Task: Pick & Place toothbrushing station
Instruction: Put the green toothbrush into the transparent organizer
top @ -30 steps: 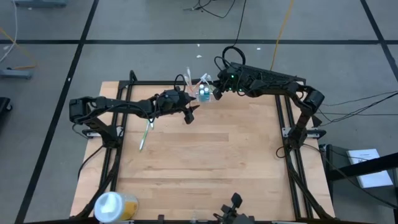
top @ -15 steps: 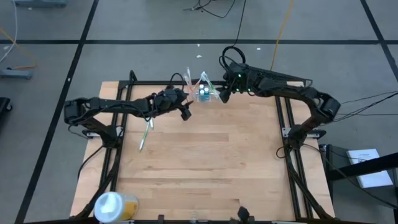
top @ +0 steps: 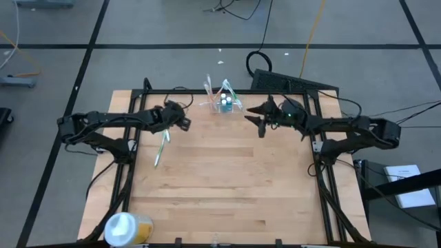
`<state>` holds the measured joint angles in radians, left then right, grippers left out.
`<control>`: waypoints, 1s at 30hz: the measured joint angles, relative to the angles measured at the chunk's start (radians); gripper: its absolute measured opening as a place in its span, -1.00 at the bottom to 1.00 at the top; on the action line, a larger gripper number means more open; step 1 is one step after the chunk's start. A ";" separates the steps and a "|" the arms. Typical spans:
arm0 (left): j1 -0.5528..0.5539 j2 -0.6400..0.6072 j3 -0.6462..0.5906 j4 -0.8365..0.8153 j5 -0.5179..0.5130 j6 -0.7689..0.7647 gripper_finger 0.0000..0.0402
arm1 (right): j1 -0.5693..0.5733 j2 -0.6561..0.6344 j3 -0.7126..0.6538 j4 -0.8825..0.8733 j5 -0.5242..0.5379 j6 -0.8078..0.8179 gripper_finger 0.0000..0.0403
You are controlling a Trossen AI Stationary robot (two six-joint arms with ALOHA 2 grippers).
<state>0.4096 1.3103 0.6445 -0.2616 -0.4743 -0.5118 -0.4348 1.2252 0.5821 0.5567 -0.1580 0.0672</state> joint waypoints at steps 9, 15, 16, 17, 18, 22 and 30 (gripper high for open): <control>0.061 0.012 -0.009 -0.290 -0.068 -0.328 0.01 | 0.008 -0.032 -0.051 0.088 0.026 0.003 -0.23; 0.078 0.037 -0.008 -0.309 -0.152 -0.404 0.01 | 0.019 -0.031 -0.051 0.089 0.023 0.000 -0.23; 0.084 0.050 -0.008 -0.306 -0.156 -0.409 0.01 | 0.019 -0.031 -0.051 0.089 0.023 0.000 -0.23; 0.091 0.070 -0.008 -0.300 -0.156 -0.409 0.01 | 0.018 -0.031 -0.050 0.089 0.023 0.000 -0.23; 0.100 0.094 -0.008 -0.290 -0.156 -0.408 0.01 | 0.018 -0.031 -0.050 0.090 0.023 0.000 -0.23; 0.133 0.181 -0.008 -0.246 -0.156 -0.409 0.01 | 0.018 -0.031 -0.050 0.089 0.023 0.000 -0.23; 0.179 0.322 -0.002 -0.137 -0.172 -0.384 0.01 | 0.019 -0.031 -0.050 0.087 0.023 0.000 -0.23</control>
<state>0.5886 1.6325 0.6422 -0.3988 -0.6462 -0.8960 -0.4160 1.1942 0.5320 0.6437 -0.1349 0.0677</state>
